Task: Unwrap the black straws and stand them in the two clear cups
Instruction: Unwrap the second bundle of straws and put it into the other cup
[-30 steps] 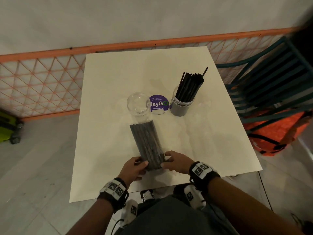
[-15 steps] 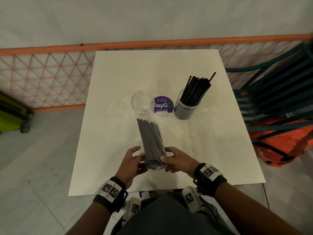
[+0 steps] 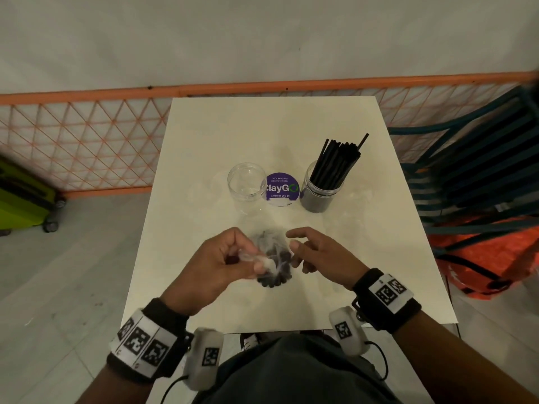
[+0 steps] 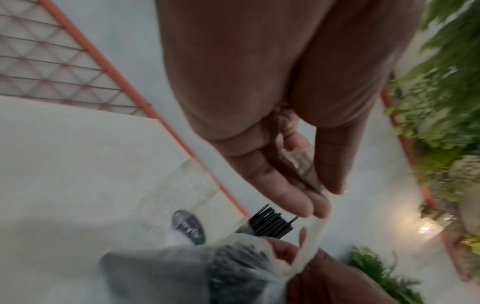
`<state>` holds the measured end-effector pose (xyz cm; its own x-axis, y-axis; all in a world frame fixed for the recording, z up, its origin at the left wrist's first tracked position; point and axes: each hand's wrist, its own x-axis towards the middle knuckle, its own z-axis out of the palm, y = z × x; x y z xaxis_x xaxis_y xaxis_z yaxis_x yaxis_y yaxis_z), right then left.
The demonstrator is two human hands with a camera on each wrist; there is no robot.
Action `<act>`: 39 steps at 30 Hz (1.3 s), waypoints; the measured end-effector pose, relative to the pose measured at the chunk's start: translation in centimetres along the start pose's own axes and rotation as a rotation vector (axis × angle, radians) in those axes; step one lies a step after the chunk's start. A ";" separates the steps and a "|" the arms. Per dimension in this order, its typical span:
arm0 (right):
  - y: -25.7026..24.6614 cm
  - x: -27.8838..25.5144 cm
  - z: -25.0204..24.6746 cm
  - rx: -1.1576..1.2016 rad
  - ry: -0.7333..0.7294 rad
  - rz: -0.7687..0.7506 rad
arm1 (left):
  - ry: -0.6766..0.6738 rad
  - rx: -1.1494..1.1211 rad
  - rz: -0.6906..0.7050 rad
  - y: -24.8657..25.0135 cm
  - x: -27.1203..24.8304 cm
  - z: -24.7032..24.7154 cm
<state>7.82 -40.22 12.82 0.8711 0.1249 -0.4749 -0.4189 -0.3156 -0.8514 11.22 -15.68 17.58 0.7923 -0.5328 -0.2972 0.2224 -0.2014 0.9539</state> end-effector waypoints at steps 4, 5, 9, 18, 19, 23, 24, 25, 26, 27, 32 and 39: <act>-1.2 -0.6 0.4 -0.140 -0.012 -0.096 | 0.088 0.007 0.182 4.0 1.4 0.2; -1.4 -0.6 0.6 -0.199 -0.004 -0.118 | 0.093 0.034 0.213 4.7 1.6 0.1; -2.2 -0.3 1.8 -0.375 0.121 -0.170 | 0.047 0.120 0.302 6.7 2.1 0.2; -3.2 0.3 0.6 -0.339 0.194 -0.268 | 0.042 0.259 0.350 8.3 1.9 0.1; -3.2 0.1 -0.2 -0.289 0.211 -0.280 | 0.051 0.259 0.361 8.5 1.8 -0.2; -2.5 -0.3 -2.0 -0.248 0.307 -0.307 | 0.067 0.264 0.387 9.0 1.4 -0.8; -2.3 -0.2 -2.1 -0.246 0.312 -0.305 | 0.066 0.266 0.392 9.1 1.5 -0.8; -2.3 -0.1 -2.1 -0.242 0.317 -0.305 | 0.066 0.267 0.396 9.2 1.5 -0.7; -2.3 0.0 -2.0 -0.237 0.323 -0.306 | 0.064 0.272 0.399 9.2 1.6 -0.6; -2.3 0.1 -1.9 -0.232 0.328 -0.309 | 0.063 0.287 0.402 9.2 1.7 -0.6; -2.4 0.5 -1.2 -0.236 0.324 -0.333 | 0.070 0.342 0.402 9.4 2.4 -0.5; -2.6 0.5 -0.7 -0.234 0.236 -0.313 | 0.080 0.368 0.413 9.5 2.8 -0.8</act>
<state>9.55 -40.00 14.93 0.9925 0.0391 -0.1160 -0.0806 -0.5046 -0.8596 16.02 -18.47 25.86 0.8152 -0.5675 0.1156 -0.3174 -0.2707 0.9088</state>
